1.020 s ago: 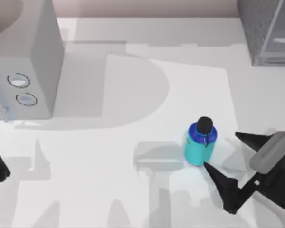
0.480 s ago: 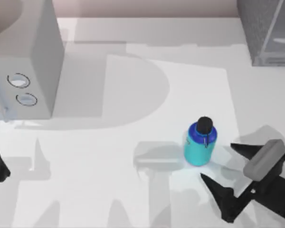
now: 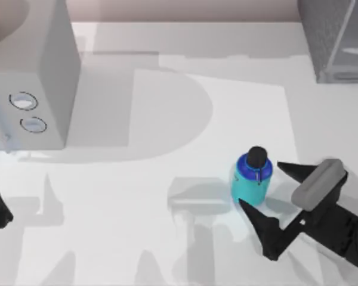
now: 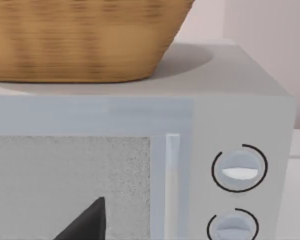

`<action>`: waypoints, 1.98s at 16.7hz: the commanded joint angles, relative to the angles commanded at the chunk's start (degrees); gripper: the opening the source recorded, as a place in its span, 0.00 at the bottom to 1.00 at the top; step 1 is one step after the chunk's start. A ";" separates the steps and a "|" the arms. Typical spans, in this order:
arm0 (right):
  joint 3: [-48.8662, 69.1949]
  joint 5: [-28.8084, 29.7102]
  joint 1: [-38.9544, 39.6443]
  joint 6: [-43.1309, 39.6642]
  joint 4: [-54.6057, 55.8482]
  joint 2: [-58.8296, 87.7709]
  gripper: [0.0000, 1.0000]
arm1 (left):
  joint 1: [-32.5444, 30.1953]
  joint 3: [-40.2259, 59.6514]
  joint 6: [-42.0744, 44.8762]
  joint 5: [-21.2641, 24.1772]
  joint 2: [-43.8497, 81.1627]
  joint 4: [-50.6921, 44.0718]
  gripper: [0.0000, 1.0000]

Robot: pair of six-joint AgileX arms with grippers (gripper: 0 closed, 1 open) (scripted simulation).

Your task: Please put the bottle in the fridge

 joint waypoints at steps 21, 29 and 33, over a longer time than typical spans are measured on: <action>6.98 2.84 2.88 0.59 -5.59 1.28 0.55 | 0.00 0.00 0.00 0.00 0.00 0.00 1.00; 6.98 2.84 2.88 0.59 -5.59 1.28 0.01 | 0.00 0.00 0.00 0.00 0.00 0.00 1.00; 6.98 2.84 2.88 0.59 -5.59 1.28 0.01 | 0.00 0.00 0.00 0.00 0.00 0.00 1.00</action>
